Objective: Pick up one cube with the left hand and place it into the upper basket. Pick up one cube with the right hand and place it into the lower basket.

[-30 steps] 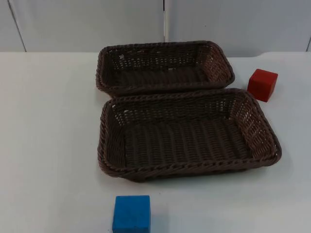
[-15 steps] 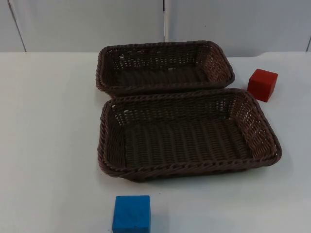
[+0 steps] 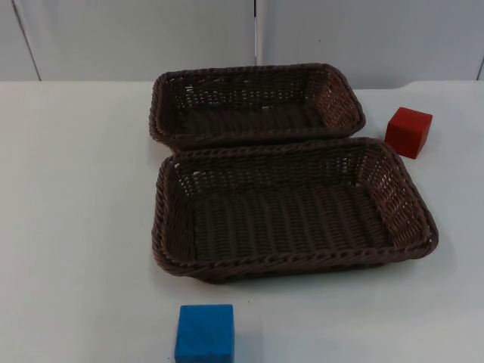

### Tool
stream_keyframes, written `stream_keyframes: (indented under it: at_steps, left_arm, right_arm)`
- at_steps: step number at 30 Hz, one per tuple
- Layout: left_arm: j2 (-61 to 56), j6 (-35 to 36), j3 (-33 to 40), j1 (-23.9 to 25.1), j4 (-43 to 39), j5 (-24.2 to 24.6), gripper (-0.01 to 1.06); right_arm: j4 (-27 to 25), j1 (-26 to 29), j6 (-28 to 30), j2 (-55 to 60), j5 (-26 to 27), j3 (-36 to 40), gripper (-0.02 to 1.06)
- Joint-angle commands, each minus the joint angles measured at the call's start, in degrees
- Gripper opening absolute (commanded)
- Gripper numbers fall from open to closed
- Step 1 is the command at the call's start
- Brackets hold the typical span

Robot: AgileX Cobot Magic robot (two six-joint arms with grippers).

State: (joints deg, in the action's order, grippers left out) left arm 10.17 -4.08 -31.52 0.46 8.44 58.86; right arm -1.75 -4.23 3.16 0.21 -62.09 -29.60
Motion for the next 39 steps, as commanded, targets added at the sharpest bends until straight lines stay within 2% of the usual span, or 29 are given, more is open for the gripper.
stream_keyframes:
  at_steps: [1,6,14,36,39]
  left_arm:
    - [1.06,-1.64,-0.47,0.19,3.04,-1.61,1.05]
    - [2.98,-2.10,-0.47,0.19,4.57,-2.02,1.05]
    - [5.65,-9.47,-0.47,0.19,11.88,-4.18,1.05]
    - [16.54,-20.59,-0.47,0.19,26.53,-3.55,1.05]
    - [18.93,-24.66,-0.47,0.19,30.12,-3.17,1.05]
  right_arm:
    - [0.00,0.49,0.11,-0.21,0.21,-0.02,1.05]
    - [0.00,0.49,0.11,-0.21,0.21,-0.02,1.05]
    - [0.00,0.49,0.11,-0.21,0.21,-0.02,1.05]
    - [0.00,0.49,0.11,-0.21,0.21,-0.02,1.05]
    - [0.00,0.49,0.11,-0.21,0.21,-0.02,1.05]
